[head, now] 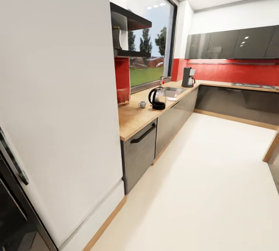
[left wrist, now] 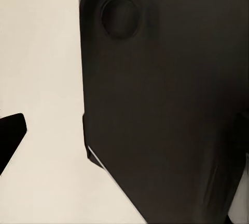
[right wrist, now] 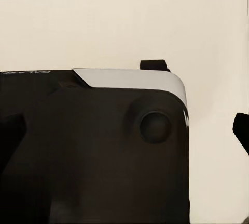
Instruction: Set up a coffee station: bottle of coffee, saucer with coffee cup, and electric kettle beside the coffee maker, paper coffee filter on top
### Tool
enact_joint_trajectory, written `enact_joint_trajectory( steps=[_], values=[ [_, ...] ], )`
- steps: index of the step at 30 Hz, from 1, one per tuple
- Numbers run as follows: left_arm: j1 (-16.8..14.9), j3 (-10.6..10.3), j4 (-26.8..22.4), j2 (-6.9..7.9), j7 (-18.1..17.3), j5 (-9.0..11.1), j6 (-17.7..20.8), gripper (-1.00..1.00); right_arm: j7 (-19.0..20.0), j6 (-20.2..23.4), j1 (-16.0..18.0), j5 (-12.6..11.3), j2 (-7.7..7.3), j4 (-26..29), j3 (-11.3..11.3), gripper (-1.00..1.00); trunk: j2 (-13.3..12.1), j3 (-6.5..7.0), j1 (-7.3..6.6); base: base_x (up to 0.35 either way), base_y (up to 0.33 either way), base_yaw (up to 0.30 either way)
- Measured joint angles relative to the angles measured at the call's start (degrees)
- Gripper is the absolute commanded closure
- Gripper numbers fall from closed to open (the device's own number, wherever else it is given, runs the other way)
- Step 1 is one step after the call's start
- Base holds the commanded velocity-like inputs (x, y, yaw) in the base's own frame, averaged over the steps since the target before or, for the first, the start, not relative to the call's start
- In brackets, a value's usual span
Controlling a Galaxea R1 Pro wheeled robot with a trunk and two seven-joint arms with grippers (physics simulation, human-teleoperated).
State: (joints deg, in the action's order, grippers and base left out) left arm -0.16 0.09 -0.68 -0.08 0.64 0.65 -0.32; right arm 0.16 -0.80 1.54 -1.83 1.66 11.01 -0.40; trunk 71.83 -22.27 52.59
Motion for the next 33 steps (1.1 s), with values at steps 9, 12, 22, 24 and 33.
enact_joint_trajectory(
  steps=[9, 12, 22, 24, 33],
  values=[
    [0.00, 0.01, 0.00, 0.12, 0.00, 0.30, 0.00, -1.00, 0.00, 0.00, 0.00, 0.00, 0.00, 0.00, 0.03, -1.00, -3.61, 1.62, -1.98, 0.000, 0.000, -0.265],
    [0.00, 0.01, 0.00, 0.17, 0.00, 0.30, 0.00, -1.00, 0.00, 0.00, 0.00, 0.00, 0.00, 0.00, 0.06, -1.00, -4.82, 2.16, -2.64, 0.000, 0.000, -0.265],
    [0.00, 0.01, 0.00, 0.29, 0.00, 0.30, -0.01, -1.00, 0.00, 0.00, 0.00, 0.00, 0.00, 0.00, 0.08, -1.00, -8.83, 3.78, -4.83, 0.000, 0.000, -0.264],
    [0.00, 0.01, 0.00, 0.32, 0.00, 0.30, 0.00, -1.00, 0.00, 0.00, 0.00, 0.00, 0.02, 0.00, 0.08, -1.00, -9.63, 4.07, -5.27, 0.000, 0.000, -0.253],
    [0.00, 0.01, -0.01, 0.38, 0.00, 0.30, -0.08, -1.00, 0.00, 0.00, 0.00, 0.00, 0.00, 0.00, 0.08, -1.00, -13.24, 5.27, -7.25, 0.000, 0.000, -0.236]
  ],
)
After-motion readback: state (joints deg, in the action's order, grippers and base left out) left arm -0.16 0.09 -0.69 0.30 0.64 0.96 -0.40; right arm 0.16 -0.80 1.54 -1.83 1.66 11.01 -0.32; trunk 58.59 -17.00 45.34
